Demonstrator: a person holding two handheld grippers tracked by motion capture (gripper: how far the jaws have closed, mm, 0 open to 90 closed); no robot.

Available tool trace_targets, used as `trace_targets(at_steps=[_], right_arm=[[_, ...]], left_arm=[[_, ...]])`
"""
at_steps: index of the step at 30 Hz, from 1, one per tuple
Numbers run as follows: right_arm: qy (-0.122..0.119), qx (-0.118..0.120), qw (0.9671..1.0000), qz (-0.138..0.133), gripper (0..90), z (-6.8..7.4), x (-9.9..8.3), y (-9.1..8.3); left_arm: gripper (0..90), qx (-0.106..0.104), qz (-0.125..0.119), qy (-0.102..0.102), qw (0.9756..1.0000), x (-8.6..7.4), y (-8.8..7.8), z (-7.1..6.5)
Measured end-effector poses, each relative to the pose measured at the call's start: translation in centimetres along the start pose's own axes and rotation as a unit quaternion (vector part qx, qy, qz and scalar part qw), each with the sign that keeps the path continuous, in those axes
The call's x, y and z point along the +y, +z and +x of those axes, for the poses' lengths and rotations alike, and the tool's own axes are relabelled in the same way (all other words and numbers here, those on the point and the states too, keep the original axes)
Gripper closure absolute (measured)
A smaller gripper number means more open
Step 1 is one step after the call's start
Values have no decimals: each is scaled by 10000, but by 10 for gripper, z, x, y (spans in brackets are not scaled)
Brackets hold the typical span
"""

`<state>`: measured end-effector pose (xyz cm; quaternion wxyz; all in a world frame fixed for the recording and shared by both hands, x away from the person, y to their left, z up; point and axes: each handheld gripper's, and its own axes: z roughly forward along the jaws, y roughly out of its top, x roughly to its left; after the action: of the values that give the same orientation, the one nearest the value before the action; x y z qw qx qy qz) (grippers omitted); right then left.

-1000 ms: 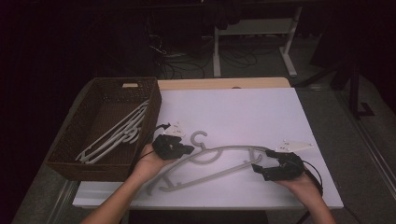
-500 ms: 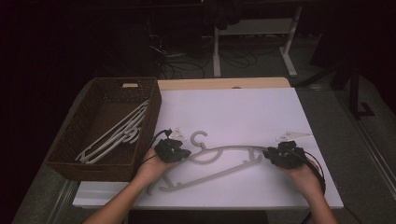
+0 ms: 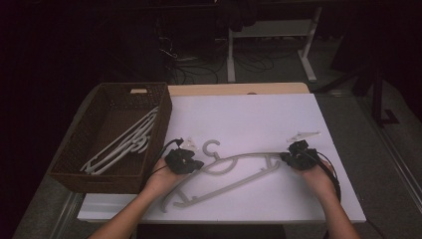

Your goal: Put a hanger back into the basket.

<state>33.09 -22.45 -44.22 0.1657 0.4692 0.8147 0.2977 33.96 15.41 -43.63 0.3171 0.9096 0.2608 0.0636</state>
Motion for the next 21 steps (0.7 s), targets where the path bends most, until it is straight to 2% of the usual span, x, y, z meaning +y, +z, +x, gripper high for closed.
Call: trace_targets(at_steps=[2, 6, 9, 16, 17, 19, 20, 21], right_arm=[[-9, -101, 9999, 39, 884, -3, 8, 6], [9, -139, 9999, 57, 884, -7, 18, 13], [-6, -219, 9997, 60, 884, -12, 34, 23], [9, -257, 9997, 60, 883, -15, 56, 42], [17, -241, 9997, 52, 871, -14, 61, 47], [32, -171, 9998, -6, 816, -13, 65, 49], [32, -171, 9998, -6, 816, -13, 65, 49], [88, -67, 9998, -152, 733, -9, 66, 44]], left_arm=[[900, -78, -1, 14, 10000, 0, 1, -2], [900, -152, 17, 35, 9999, 0, 2, -3], [900, -267, 26, 81, 9996, 1, 3, -7], [900, -398, 49, 189, 9990, 2, 6, -13], [900, -408, 64, 241, 9989, 2, 6, -16], [900, -411, 56, 251, 9988, 2, 5, -17], [900, -411, 56, 251, 9988, 2, 5, -17], [900, -457, 97, 284, 9985, 0, 1, -17]])
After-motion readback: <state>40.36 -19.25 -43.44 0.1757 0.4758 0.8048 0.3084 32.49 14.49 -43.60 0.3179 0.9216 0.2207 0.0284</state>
